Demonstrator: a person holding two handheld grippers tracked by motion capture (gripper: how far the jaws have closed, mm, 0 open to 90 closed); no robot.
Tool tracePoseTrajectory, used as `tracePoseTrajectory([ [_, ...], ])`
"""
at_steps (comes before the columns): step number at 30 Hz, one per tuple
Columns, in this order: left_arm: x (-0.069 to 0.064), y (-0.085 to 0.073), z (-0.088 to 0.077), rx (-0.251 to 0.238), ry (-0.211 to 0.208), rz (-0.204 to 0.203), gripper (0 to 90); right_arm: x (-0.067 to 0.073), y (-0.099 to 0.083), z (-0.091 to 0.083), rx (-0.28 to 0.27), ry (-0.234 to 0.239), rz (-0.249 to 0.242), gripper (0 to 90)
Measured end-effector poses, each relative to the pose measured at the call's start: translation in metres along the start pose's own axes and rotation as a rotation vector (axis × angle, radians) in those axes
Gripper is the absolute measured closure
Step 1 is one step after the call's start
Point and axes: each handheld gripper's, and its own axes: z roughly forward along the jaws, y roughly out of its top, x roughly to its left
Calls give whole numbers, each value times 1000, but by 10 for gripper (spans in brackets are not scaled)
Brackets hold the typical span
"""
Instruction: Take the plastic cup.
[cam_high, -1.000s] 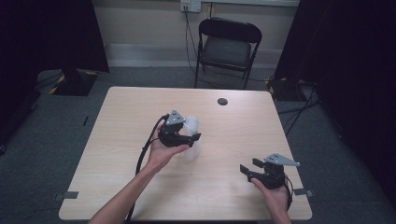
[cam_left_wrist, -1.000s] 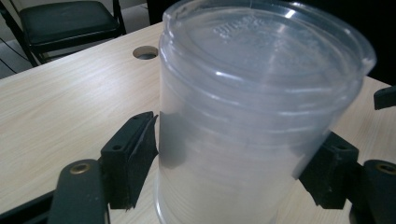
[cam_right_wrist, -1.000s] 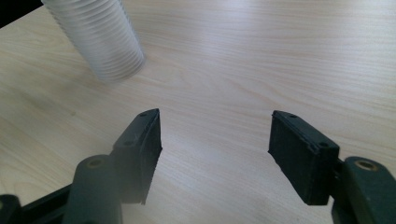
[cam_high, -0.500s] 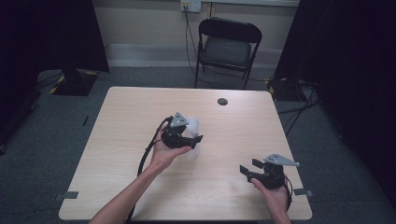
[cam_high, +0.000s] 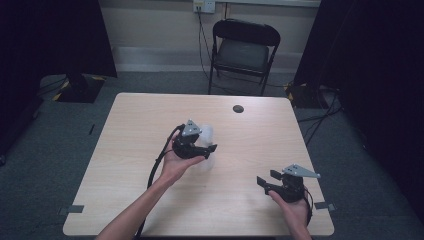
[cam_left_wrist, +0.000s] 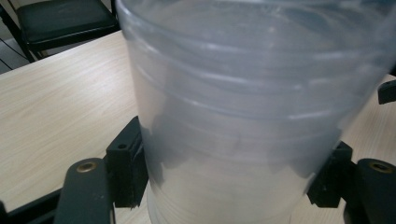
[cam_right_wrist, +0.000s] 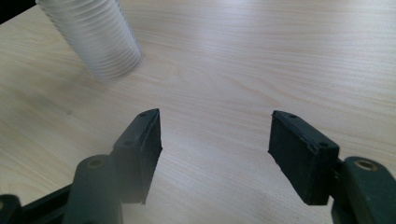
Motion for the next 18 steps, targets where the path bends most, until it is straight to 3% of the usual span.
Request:
tracePoseTrajectory([
  [15,-2,8,-10,-51,-8,-24,312,0,0,3,4,4,-1,343],
  [18,-4,11,-13,-64,-6,-12,319,-1,0,3,2,5,2,342],
])
